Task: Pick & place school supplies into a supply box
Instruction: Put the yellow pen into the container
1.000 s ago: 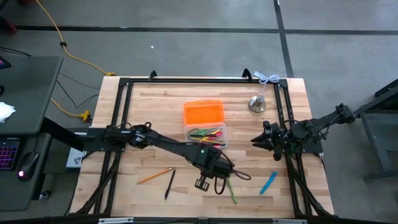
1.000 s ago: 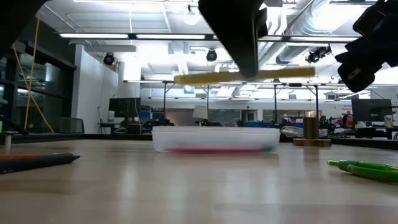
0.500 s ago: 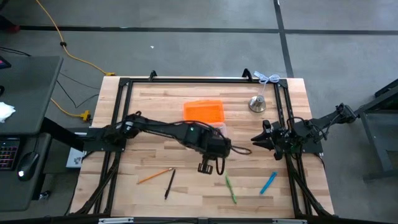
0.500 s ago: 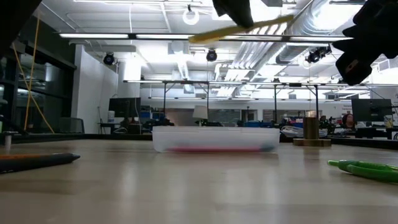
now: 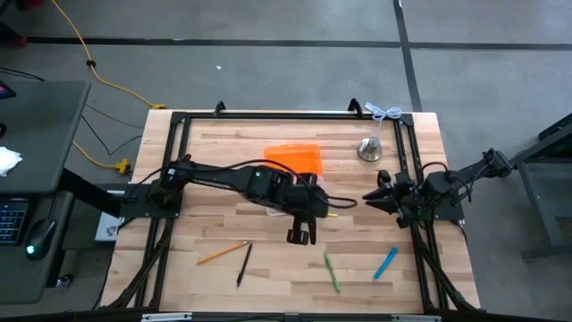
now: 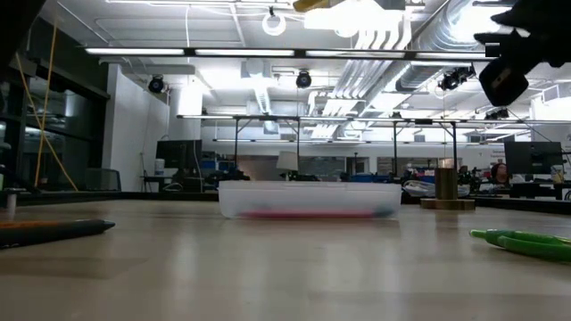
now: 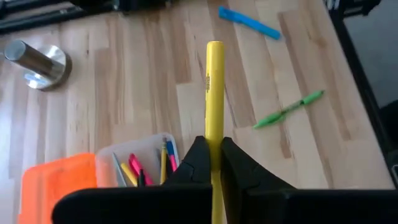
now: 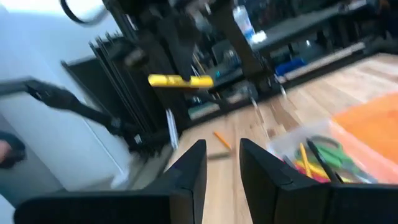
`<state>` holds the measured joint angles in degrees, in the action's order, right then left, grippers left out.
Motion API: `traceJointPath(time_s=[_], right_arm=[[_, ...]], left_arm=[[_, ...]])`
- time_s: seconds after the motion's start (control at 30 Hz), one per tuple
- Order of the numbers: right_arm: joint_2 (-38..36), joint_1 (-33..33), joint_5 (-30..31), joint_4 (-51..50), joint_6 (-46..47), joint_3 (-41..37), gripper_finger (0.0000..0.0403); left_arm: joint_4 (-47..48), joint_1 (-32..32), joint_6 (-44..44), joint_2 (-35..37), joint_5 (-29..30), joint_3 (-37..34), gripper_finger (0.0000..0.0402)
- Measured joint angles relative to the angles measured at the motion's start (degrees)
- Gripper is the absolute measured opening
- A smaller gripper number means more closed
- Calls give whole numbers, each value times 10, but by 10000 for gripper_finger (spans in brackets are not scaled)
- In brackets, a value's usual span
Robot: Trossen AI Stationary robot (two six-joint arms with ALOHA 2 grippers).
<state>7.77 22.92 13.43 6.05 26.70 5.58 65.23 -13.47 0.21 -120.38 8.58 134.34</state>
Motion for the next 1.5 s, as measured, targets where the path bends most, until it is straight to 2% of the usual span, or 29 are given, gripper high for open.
traceJointPath(time_s=[0.3,0.83,1.07,1.5], right_arm=[[25,0,4,81,-33,0,74],[100,0,3,151,-38,0,74],[124,0,27,194,-59,0,74],[133,0,26,221,-62,0,74]], left_arm=[[-58,4,15,4,-3,0,36],[-39,49,35,26,-20,0,36],[-48,53,41,37,-40,0,37],[-33,53,42,42,-55,0,37]])
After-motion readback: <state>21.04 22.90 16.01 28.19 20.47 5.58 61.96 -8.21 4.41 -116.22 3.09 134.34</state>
